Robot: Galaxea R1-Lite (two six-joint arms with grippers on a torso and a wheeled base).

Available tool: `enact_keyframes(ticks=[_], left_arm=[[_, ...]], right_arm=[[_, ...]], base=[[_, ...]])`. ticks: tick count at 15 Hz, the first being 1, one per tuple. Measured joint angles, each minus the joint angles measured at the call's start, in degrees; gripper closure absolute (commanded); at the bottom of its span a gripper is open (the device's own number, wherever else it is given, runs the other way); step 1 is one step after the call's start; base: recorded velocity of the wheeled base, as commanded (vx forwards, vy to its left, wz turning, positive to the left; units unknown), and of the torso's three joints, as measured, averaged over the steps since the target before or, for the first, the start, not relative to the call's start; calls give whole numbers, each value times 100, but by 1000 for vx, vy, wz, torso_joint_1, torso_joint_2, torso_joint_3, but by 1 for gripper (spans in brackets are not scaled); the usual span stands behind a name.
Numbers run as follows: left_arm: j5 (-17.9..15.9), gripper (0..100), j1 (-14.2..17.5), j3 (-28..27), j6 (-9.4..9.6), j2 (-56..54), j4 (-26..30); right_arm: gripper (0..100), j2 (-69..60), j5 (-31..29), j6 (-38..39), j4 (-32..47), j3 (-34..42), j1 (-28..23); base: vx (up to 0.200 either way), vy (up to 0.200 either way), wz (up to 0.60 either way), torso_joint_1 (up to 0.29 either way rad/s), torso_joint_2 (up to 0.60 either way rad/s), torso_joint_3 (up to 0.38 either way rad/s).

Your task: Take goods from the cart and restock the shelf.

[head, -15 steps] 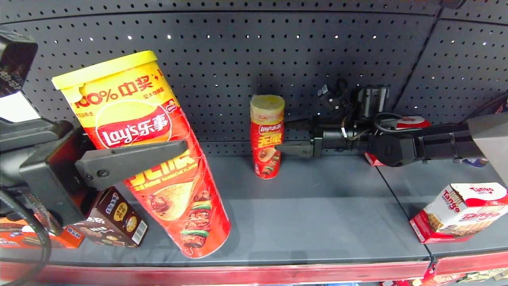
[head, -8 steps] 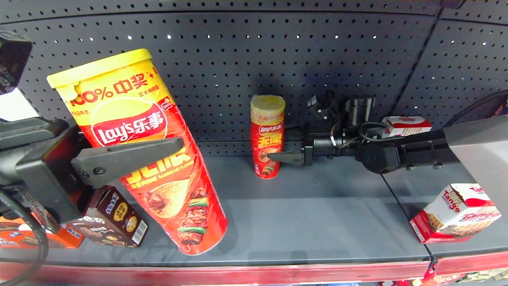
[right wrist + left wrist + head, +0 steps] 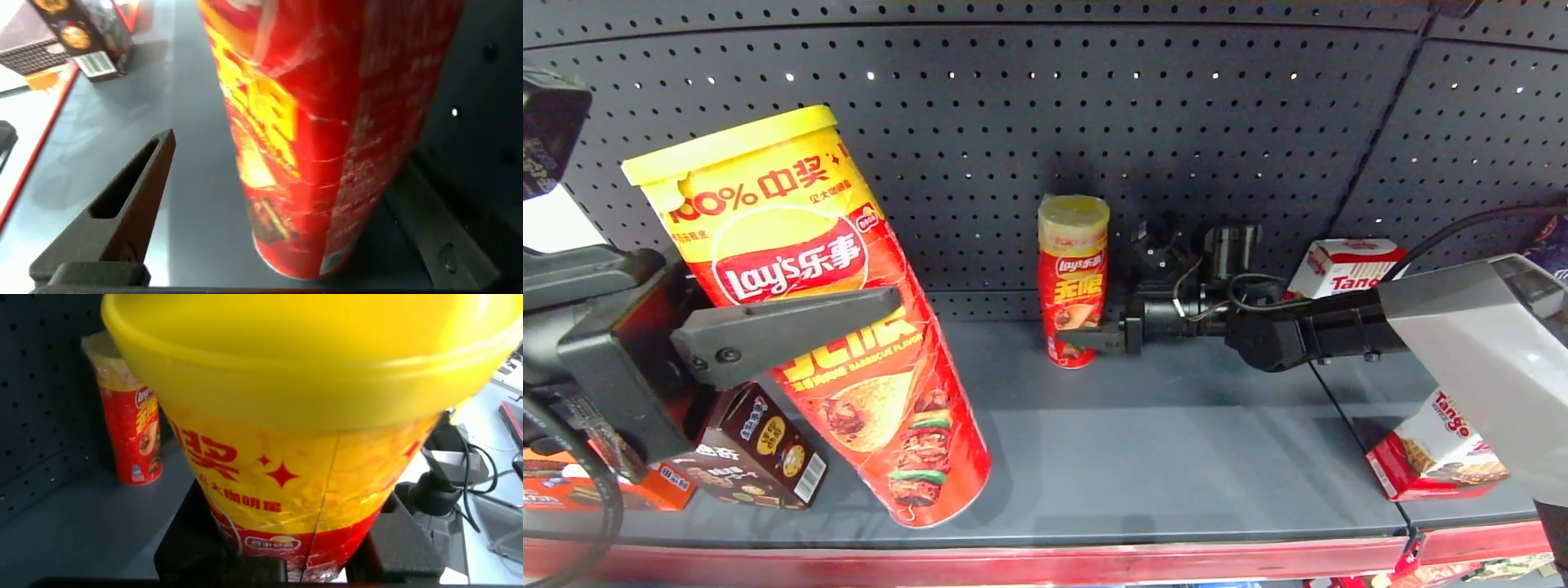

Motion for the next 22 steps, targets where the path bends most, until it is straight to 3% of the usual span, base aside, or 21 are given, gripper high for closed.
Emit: enact_keyframes(ticks=[3,4,14,18,22], left_arm=[[6,100,0,79,0,0,5],[6,100,0,121,0,-2,-1],[4,100,77,228,-6,-61,2],[1,100,88,241,-15,-171,10],[0,100,88,256,-20,-234,10]], right_arm=[[0,201,-55,7,-4,-239,66],[100,262,-74,7,-34,-291,68],[100,13,-375,38,-105,-16,206],[100,-791,-517,41,-458,1034,304],[100,-1723,-701,44,-1261,2788,479]], base=[[0,0,0,0,0,0],[0,0,0,0,0,0],[0,0,0,0,0,0],[0,0,0,0,0,0],[0,0,0,0,0,0]])
